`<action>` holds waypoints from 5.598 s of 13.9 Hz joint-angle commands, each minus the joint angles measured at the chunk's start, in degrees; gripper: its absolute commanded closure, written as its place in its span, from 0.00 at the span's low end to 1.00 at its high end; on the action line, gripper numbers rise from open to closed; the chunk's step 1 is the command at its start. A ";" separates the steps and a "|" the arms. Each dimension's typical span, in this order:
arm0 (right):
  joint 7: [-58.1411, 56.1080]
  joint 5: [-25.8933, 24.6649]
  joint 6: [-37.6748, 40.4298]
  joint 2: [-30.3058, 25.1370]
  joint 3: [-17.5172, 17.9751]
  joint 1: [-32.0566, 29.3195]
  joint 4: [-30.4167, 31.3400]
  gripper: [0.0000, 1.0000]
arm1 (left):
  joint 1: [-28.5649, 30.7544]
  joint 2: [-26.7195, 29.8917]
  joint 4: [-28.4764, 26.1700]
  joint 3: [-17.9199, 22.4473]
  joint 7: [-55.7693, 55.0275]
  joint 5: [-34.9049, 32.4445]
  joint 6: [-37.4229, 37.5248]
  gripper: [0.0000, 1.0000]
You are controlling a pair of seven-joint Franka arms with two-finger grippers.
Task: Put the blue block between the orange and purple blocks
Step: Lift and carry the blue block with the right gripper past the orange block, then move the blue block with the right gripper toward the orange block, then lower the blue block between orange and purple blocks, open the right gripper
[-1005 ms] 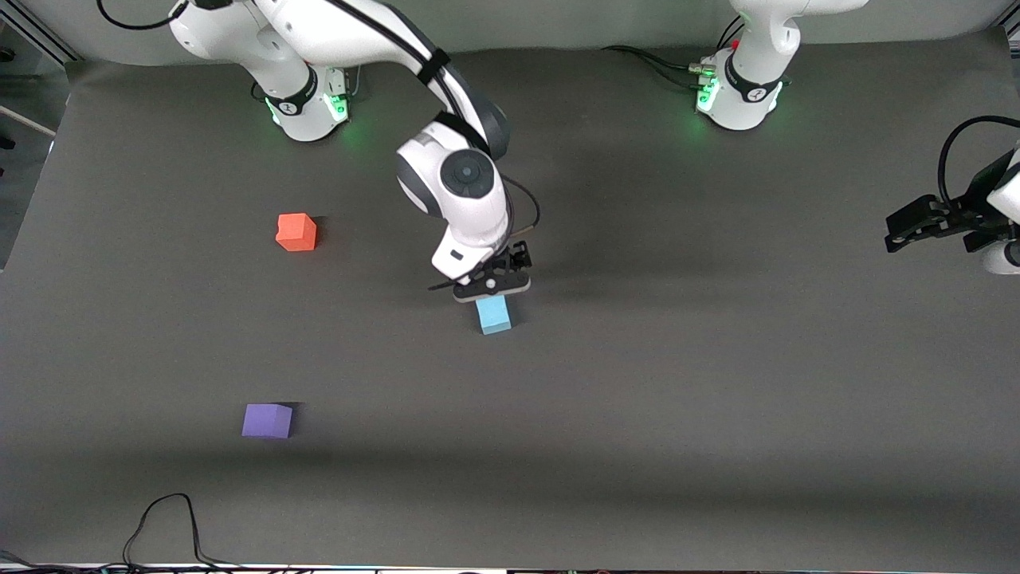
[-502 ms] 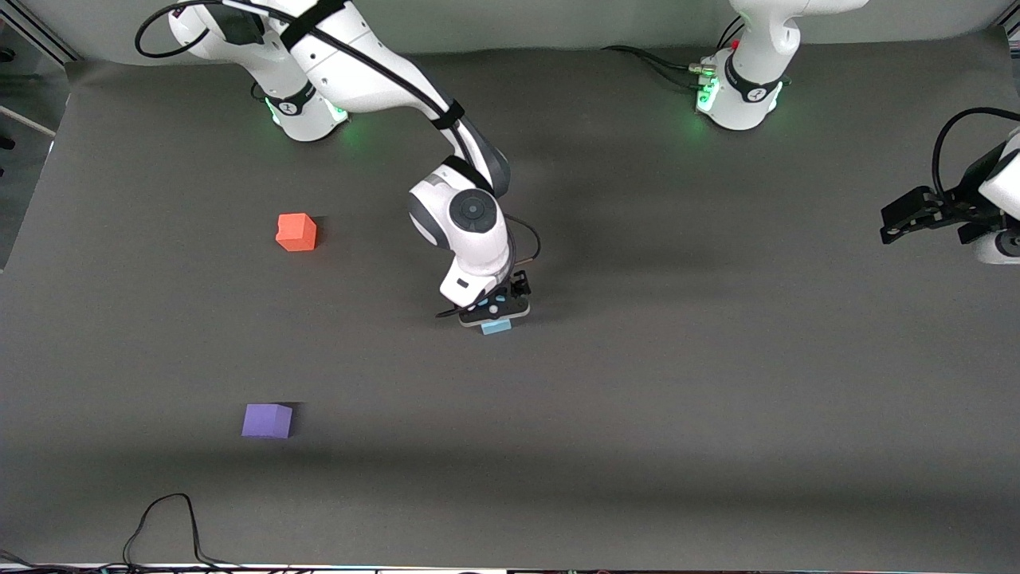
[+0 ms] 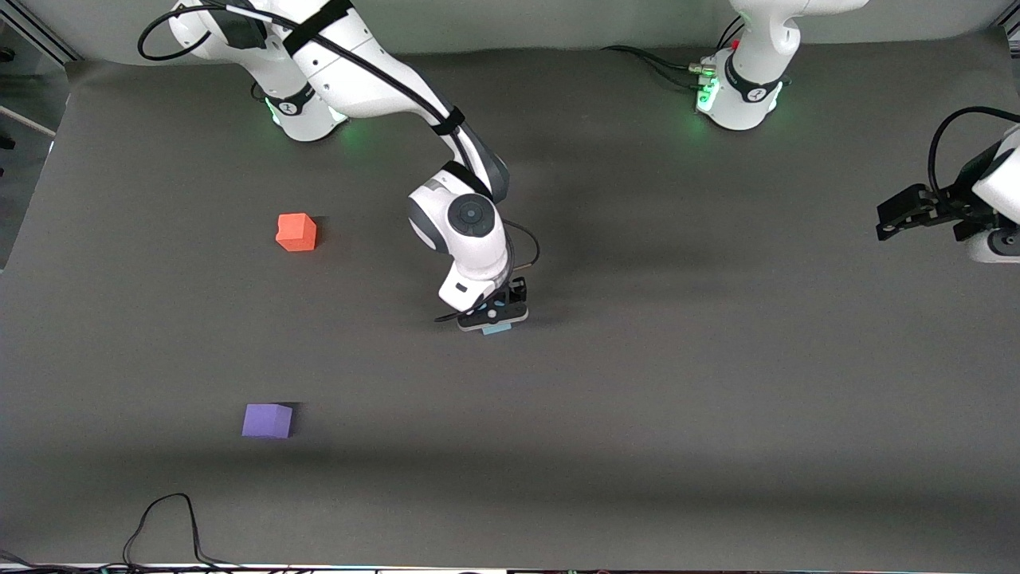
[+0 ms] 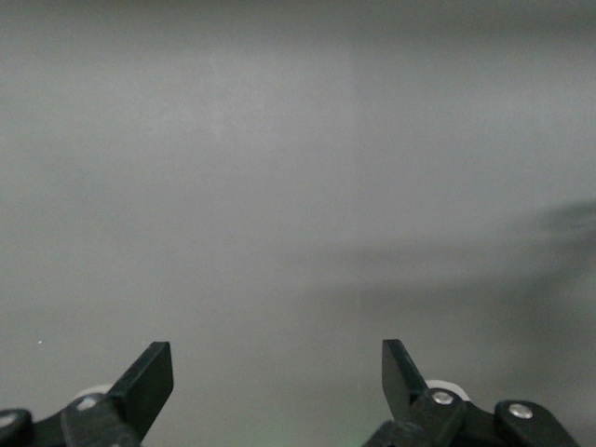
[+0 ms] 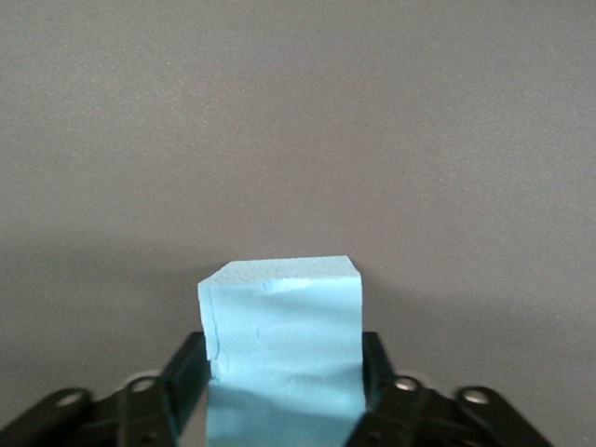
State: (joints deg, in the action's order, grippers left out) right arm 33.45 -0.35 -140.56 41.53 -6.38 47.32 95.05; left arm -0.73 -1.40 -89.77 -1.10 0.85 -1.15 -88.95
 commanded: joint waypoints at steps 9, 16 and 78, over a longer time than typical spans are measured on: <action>-5.05 0.17 11.15 -9.25 -0.21 -3.46 -2.94 0.72 | -0.51 1.49 -1.64 -0.39 2.13 0.28 1.23 0.00; -11.22 8.62 39.46 -18.06 -0.47 -9.96 -20.85 0.72 | -0.51 1.40 -1.55 -0.39 2.05 0.28 1.32 0.00; -40.49 3.78 49.95 -41.79 -5.04 -33.00 -3.03 0.00 | -0.59 1.05 -1.64 -0.30 2.22 1.42 0.62 0.00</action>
State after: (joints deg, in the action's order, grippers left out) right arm -6.95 4.49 -91.61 -2.08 -8.32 10.78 93.63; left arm -0.99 -1.41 -90.70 -1.70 2.49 0.12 -88.26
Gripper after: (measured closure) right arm 0.000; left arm 0.000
